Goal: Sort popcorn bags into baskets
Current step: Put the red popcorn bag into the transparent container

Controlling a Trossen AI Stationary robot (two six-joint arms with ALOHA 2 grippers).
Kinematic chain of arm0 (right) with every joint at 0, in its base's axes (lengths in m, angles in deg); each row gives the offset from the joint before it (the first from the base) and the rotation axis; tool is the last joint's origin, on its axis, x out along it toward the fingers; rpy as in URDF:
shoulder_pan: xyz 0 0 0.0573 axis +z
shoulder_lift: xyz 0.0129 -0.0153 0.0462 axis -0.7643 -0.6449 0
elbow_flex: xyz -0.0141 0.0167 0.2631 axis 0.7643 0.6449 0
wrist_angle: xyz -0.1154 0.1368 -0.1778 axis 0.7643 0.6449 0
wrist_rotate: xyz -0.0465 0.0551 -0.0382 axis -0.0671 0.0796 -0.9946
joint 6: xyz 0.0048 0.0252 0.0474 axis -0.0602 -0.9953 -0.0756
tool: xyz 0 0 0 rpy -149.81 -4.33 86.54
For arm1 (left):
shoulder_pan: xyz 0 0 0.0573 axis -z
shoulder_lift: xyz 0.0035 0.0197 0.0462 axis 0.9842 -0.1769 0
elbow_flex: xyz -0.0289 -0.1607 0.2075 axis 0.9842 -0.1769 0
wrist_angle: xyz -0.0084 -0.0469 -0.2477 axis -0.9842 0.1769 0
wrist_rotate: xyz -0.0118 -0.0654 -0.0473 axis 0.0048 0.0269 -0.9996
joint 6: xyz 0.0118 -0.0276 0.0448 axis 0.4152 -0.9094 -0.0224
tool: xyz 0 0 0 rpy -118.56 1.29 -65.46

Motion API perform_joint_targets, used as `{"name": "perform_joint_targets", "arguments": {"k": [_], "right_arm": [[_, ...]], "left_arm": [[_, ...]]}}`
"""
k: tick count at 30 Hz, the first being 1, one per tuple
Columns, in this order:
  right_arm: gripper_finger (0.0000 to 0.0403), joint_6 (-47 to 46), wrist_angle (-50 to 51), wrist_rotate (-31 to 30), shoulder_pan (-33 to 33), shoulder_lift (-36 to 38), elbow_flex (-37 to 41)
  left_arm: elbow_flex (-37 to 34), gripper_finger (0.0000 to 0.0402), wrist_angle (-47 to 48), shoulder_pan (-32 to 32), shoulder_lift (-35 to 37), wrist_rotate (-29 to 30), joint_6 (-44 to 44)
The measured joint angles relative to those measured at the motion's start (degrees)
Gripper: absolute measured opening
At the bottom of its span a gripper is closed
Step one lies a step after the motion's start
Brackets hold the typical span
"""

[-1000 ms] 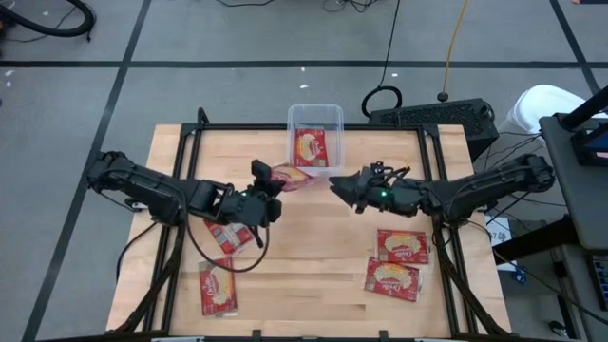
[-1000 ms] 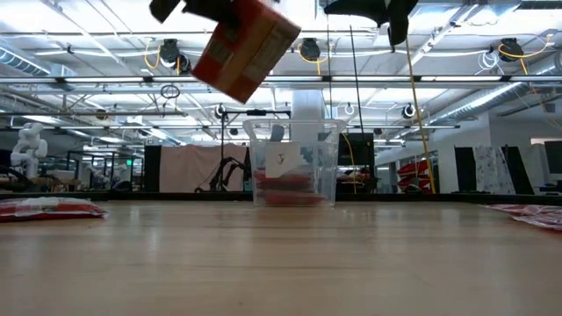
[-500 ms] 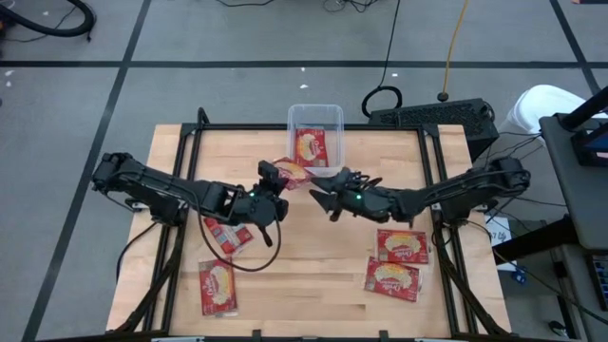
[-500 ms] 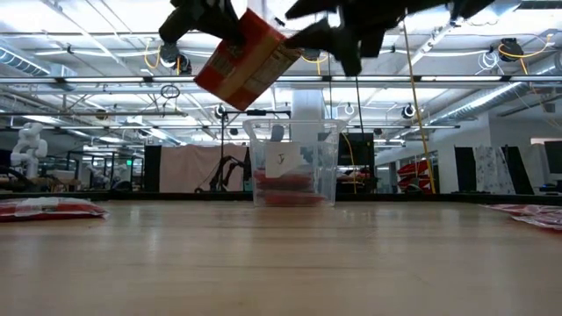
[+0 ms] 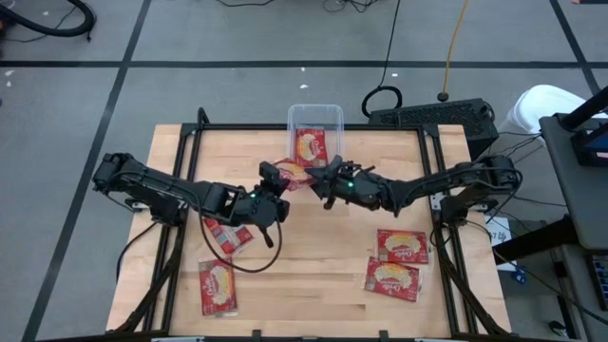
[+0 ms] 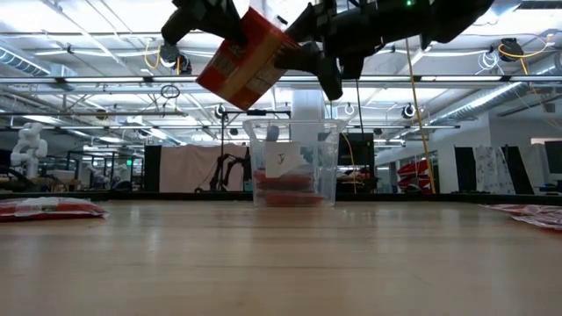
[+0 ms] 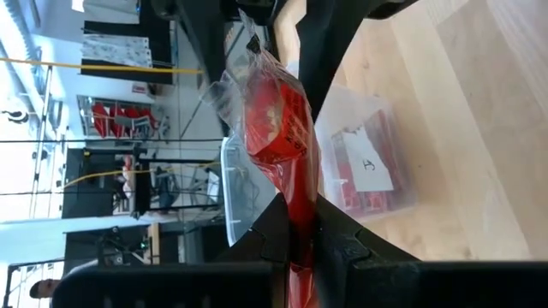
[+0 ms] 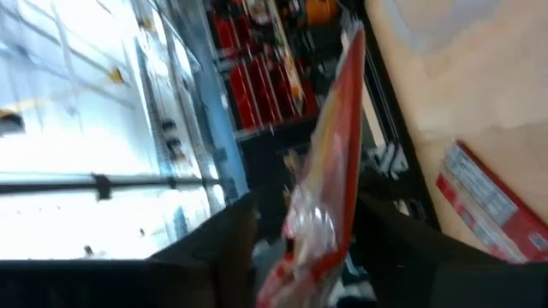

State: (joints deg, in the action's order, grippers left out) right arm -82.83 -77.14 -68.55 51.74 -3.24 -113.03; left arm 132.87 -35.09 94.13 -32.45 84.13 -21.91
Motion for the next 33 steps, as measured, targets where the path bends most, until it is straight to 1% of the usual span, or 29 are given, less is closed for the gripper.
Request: {"name": "perform_joint_targets", "arguments": {"k": [3, 8, 11, 12, 15, 17, 21, 24, 27, 31, 33], "right_arm": [[0.0137, 1.48, 0.0, 2.86, -1.0, 0.0, 0.0], [0.0055, 2.82, -0.57, 2.79, -1.52, -0.07, 0.05], [0.0016, 3.74, -0.58, 2.96, -1.88, -0.09, 0.17], [0.0011, 4.18, -0.84, 2.94, -1.99, -0.05, 0.2], [0.0014, 4.73, -0.95, 4.09, -2.79, -0.07, 0.22], [0.0025, 5.35, -1.32, 5.83, -3.73, -0.04, 0.22], [0.0032, 7.65, -2.25, 9.99, -5.91, 0.14, 0.22], [0.0022, 10.08, -1.96, 12.79, -7.75, 1.11, 0.22], [0.0009, 13.04, -1.65, 16.54, -10.06, 2.67, 0.22], [0.0007, 17.02, -0.03, 22.73, -13.63, 4.94, 0.13], [0.0009, 19.18, 0.66, 26.57, -15.45, 5.98, 0.13]], "left_arm": [[0.02, 0.0028, -0.16, -0.42, -0.95, 0.22, -0.45], [0.09, 0.0034, -1.66, -0.97, -2.45, 1.01, -1.48], [0.04, 0.0035, -1.93, -0.89, -2.67, 0.58, -2.19], [0.05, 0.0036, -2.22, -0.89, -2.73, 0.65, -3.32], [0.04, 0.0041, -2.15, -0.81, -2.93, 1.03, -9.17], [0.04, 0.0059, -2.29, -0.57, -2.8, 0.79, -15.07], [0.06, 0.0117, -1.7, 0.29, -1.87, 0.2, -27.56], [-0.04, 0.0162, -0.21, 1.39, -0.76, 0.09, -34.54], [0.06, 0.0196, 1.03, 2.53, 0.94, -0.89, -42.06], [0.0, 0.0222, 4.62, 3.54, 3.54, -2.42, -53.84], [0.0, 0.0223, 6.63, 3.7, 6.16, -5.03, -61.05]]}}
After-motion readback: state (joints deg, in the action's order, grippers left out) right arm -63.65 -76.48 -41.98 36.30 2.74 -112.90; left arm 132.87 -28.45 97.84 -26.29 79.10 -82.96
